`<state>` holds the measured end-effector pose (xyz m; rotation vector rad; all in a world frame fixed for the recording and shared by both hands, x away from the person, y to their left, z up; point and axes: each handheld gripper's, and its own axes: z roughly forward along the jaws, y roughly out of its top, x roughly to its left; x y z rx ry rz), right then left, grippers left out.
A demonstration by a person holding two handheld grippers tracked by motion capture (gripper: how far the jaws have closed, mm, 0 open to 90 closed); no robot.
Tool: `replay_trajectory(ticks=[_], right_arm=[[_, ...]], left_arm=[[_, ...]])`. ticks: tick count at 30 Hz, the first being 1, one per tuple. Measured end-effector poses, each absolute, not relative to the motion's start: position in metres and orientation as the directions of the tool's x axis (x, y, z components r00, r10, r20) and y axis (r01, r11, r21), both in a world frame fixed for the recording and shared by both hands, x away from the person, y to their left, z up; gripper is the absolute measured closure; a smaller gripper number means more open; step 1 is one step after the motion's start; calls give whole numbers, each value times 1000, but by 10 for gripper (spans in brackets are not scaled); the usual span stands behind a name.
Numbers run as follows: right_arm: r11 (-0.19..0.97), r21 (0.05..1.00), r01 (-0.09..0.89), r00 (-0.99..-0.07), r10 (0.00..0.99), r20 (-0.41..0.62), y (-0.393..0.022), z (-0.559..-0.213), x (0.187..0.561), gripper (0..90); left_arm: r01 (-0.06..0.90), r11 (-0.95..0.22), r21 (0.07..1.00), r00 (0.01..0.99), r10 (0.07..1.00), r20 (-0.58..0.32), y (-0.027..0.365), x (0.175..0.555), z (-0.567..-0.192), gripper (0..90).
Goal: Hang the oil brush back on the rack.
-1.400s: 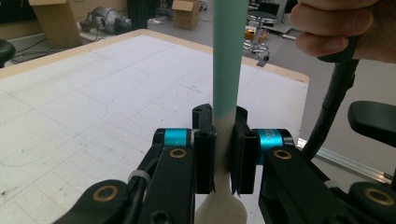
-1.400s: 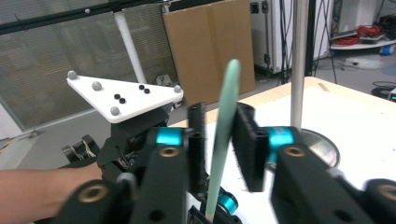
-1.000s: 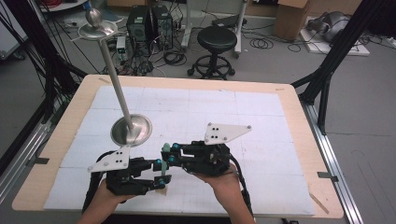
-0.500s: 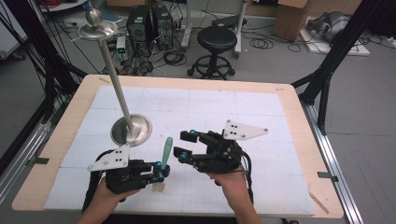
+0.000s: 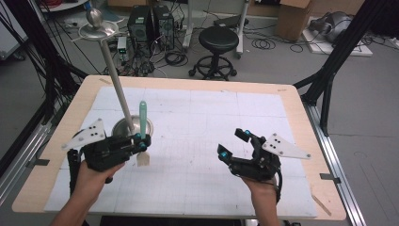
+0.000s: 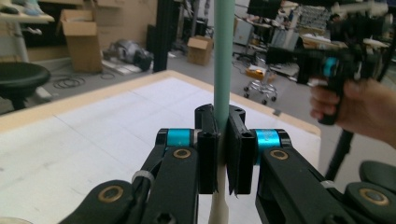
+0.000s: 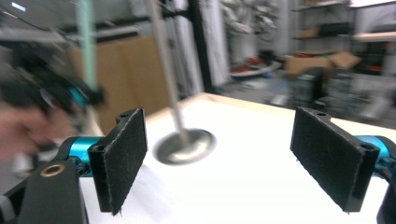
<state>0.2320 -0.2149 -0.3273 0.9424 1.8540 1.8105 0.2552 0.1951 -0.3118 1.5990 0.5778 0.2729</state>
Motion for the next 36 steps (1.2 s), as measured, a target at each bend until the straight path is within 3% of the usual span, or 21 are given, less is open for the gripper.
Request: replay_trajectory(ticks=[3,9,18,21,36], right_arm=[[32,979,202,-629,771,104,-228,-334,227,177],[128,966,227,-596,802,34,-236,-348,222,178],[109,962,250,-587,808,60,-239,-358,222,178],[107,962,252,-591,804,65,-239,-359,221,178],[86,963,256,-602,794,89,-239,-360,221,179]], left_arm=[[184,-1,983,823,546,-154,204,264,-295,837],[164,47,985,817,553,-163,217,274,-273,837],[162,93,982,822,538,-186,231,287,-252,838],[197,143,970,814,528,-243,239,299,-251,838],[228,153,961,805,526,-275,246,312,-254,838]])
